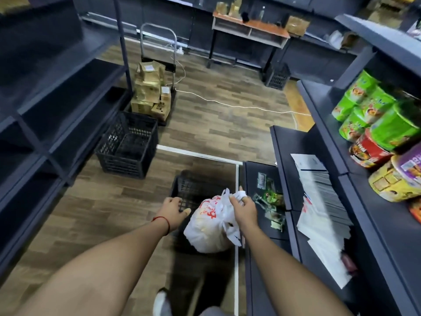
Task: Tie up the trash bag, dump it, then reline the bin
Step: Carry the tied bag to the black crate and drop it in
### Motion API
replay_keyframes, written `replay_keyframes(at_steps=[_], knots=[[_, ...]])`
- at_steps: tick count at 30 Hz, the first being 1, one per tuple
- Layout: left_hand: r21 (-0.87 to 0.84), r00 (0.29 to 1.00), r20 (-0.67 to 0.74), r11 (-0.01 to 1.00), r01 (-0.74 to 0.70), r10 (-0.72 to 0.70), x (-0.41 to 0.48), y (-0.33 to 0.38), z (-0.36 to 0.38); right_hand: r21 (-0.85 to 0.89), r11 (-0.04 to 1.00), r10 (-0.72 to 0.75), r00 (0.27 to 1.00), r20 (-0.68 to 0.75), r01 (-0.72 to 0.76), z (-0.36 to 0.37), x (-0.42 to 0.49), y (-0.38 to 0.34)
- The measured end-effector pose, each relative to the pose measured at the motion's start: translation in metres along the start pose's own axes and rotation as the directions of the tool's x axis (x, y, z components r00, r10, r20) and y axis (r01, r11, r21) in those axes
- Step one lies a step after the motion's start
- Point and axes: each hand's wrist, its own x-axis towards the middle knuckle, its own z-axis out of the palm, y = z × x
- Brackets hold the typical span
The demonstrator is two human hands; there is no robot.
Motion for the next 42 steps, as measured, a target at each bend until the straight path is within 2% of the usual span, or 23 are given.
replay_keyframes(at_steps=[8,13,18,22,27,31,36,42], knots=[[-0.051,0.998,-0.001,0.996,0.070,-0.070,0.055,0.003,-0.008,0.011,1.000,-0.015,0.999,0.051,0.015,0.026,0.076,-0.023],[-0.098,0.989,-0.042,0.985,0.139,-0.144,0.090,0.019,-0.001,0.052,0.999,-0.013,0.985,0.172,0.004,0.049,0.132,-0.013],[-0.170,0.971,-0.029,0.958,0.230,-0.238,0.118,0.040,0.014,-0.073,0.997,0.024,0.954,0.300,-0.002,0.064,0.186,0.000],[-0.206,0.947,-0.061,0.932,0.298,-0.317,0.147,0.033,0.021,-0.207,0.977,0.029,0.916,0.400,0.059,0.077,0.222,0.007],[-0.241,0.922,-0.058,0.902,0.358,-0.382,0.167,0.013,0.036,-0.259,0.960,0.039,0.861,0.507,0.110,0.095,0.248,0.043],[-0.255,0.913,-0.051,0.889,0.380,-0.405,0.179,-0.006,0.055,-0.388,0.904,0.068,0.837,0.543,0.178,0.110,0.262,0.073],[-0.333,0.915,-0.012,0.864,0.377,-0.404,0.217,-0.046,0.099,-0.362,0.915,0.067,0.820,0.568,0.176,0.154,0.298,0.121],[-0.224,0.934,-0.033,0.913,0.340,-0.355,0.281,-0.102,0.159,-0.405,0.904,0.135,0.809,0.572,0.135,0.214,0.333,0.191]])
